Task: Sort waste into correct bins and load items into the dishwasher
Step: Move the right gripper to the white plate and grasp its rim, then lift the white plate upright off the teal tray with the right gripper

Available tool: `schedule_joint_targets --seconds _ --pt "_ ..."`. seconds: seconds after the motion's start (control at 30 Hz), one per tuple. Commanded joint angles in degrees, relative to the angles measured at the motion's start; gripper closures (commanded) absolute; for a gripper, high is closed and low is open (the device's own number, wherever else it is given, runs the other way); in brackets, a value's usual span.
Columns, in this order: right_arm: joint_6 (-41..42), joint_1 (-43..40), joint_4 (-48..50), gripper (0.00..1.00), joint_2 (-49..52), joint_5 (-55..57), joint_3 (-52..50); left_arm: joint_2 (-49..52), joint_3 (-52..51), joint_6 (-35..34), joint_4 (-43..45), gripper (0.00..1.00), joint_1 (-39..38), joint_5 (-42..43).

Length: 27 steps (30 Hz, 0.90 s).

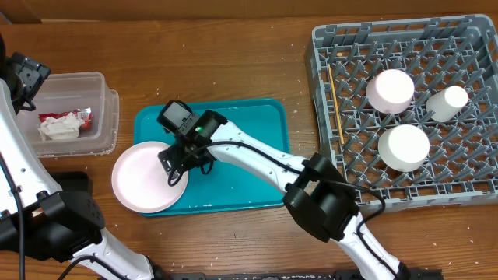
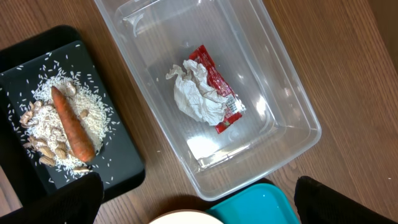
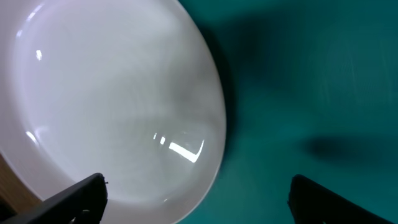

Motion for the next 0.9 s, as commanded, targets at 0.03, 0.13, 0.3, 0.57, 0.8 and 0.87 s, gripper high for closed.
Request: schedule_joint_targets --seconds 0.03,0.13,0.3,0.57,0.8,0.87 --pt "1.31 0.04 0.55 0.06 2.19 1.09 0.09 0.50 0.11 -0.92 0.04 0.00 -0.44 -0.17" --pt "1.40 0.07 0.39 0.14 3.13 3.69 0.09 0.50 0.11 -0.92 0.04 0.00 -0.44 -0.17" --pt "2.97 0.26 -0.07 0.33 4.72 8.79 0.09 0.50 0.11 -0.94 0.04 0.00 -0.44 -0.17" --pt "7.17 0.31 -2.80 0.54 4.96 18.95 0.35 0.50 0.11 -0.94 0.04 0.00 -0.44 -0.17" --pt "12.72 -1.22 -11.37 0.59 4.85 29.75 5.05 0.50 0.11 -0.94 0.07 0.00 -0.44 -0.17" --pt "14.73 -2.27 -14.80 0.58 4.85 33.83 6.84 0.50 0.11 -0.92 0.04 0.00 -0.44 -0.17"
